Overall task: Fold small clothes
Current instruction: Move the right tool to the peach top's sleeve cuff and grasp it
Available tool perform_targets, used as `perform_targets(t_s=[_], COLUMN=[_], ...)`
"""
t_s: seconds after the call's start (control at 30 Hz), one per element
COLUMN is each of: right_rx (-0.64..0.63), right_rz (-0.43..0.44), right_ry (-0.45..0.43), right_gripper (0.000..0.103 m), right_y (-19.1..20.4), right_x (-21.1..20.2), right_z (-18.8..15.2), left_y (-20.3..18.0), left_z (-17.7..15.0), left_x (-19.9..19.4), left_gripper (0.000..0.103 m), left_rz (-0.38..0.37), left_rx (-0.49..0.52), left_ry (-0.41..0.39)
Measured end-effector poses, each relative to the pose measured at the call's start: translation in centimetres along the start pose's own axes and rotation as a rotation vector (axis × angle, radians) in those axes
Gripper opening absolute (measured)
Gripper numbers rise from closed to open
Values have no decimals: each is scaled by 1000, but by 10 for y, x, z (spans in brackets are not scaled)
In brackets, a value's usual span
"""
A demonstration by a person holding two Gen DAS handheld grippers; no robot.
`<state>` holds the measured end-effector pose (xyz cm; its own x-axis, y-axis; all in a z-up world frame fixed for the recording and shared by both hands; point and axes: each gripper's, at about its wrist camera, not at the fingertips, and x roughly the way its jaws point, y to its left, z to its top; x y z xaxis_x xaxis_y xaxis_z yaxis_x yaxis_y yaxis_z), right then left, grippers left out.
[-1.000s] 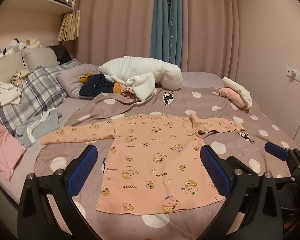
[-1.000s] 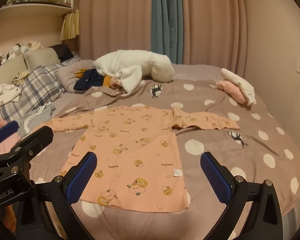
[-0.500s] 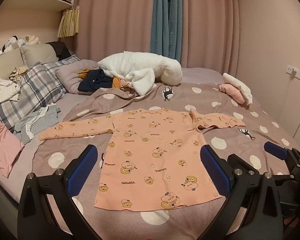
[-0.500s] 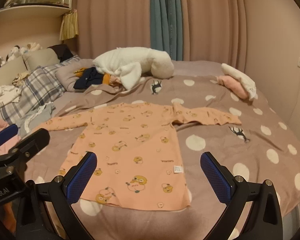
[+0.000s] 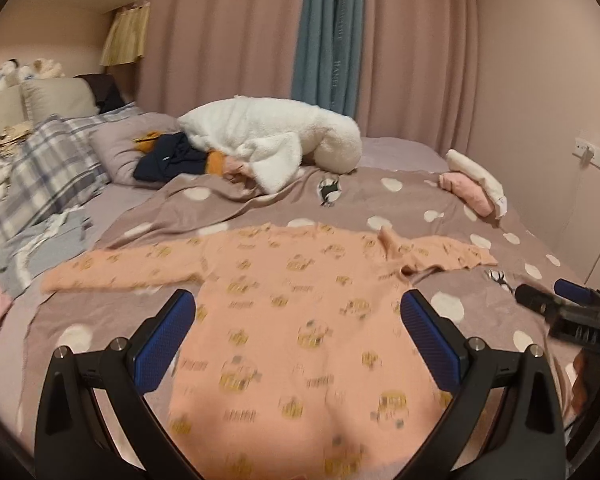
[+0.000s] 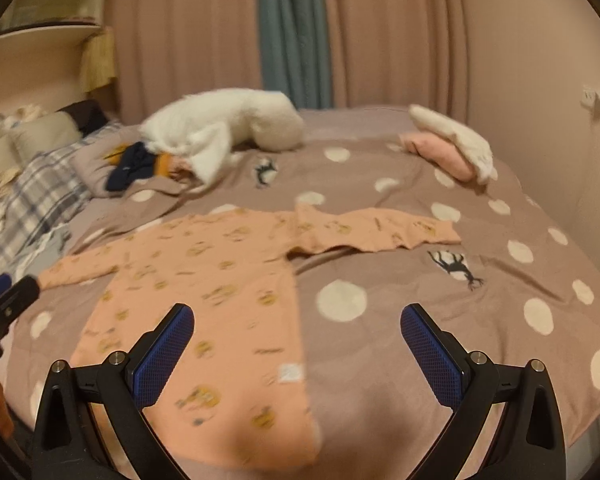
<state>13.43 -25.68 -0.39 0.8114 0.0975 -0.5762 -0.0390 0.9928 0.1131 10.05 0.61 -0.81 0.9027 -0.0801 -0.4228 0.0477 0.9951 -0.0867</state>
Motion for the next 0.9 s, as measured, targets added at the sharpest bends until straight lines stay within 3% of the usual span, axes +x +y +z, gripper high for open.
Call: perform_targets(t_s=[0.07,0.17,0.3,0.4,0.5,0.6,0.63,0.7,0.77,0.9], right_rx=[54,160,421,611,767,823,830,866,918,1022], right_rz=[10,64,181,249,297,250,207,152,146,155], right_ry=[-32,-42,39,58,60,158,190,200,186,95], right_gripper=[102,102,102,102,102,102,102,102,102,100], right_y=[-18,-55,-129,-175,-206,-219,-222,-230,-240,-255], right_x=[16,55,119,155,186,220,229,239,247,251], right_z=[14,36,54,54,47,46,45,42,35,26], left_y=[1,3,14,24,23,18,13,16,20,21], left_z=[8,10,-8,-13,-16,-23,-25,-36,-46,-63], left_x=[23,54,74,87,92,99,101,108,114,127], left_gripper=[103,103,103,102,103,102,102,102,103,102], left_rz=[-6,-72,-168,-131,-169,-66,-64,-101,-169,-206], left_rx=[-15,-44,-88,-179,-148,-45,-5,4,-49,-8], left_ry=[-4,0,9,16,56,75,82,121,147,182])
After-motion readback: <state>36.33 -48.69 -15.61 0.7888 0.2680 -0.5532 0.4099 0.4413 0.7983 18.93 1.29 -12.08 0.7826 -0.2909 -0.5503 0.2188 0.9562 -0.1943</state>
